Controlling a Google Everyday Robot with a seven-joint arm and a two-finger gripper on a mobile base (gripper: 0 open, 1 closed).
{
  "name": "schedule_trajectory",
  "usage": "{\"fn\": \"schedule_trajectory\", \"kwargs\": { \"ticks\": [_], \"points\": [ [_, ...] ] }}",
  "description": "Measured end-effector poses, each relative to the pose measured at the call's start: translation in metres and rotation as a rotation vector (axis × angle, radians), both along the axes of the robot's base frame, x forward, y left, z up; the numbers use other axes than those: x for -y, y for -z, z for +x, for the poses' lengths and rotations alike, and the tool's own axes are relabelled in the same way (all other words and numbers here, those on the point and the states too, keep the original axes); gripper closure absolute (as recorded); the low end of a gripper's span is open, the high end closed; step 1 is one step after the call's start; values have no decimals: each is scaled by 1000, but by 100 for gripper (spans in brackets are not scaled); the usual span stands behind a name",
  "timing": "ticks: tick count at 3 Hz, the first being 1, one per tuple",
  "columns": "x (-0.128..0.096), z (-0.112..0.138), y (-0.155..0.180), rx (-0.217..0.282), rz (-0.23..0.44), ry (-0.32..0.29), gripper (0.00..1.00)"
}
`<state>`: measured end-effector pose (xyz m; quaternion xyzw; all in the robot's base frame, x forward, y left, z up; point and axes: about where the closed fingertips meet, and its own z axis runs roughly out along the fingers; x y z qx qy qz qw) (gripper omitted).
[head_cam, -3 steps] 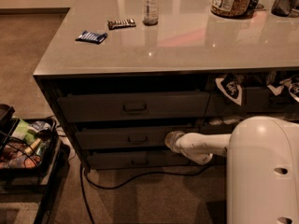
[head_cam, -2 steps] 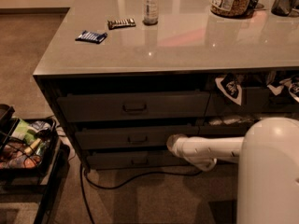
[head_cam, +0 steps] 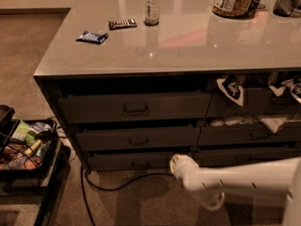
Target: Close middle drawer
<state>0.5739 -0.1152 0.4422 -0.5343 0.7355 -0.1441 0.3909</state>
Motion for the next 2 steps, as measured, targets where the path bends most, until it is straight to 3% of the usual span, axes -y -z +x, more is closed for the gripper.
{"fn": "schedule_trajectory", "kwargs": {
  "ticks": [1,2],
  "points": [
    [-6,-71,6,-5,26,58,100],
    [-2,-94,6,24,-12,66,78]
  ]
}}
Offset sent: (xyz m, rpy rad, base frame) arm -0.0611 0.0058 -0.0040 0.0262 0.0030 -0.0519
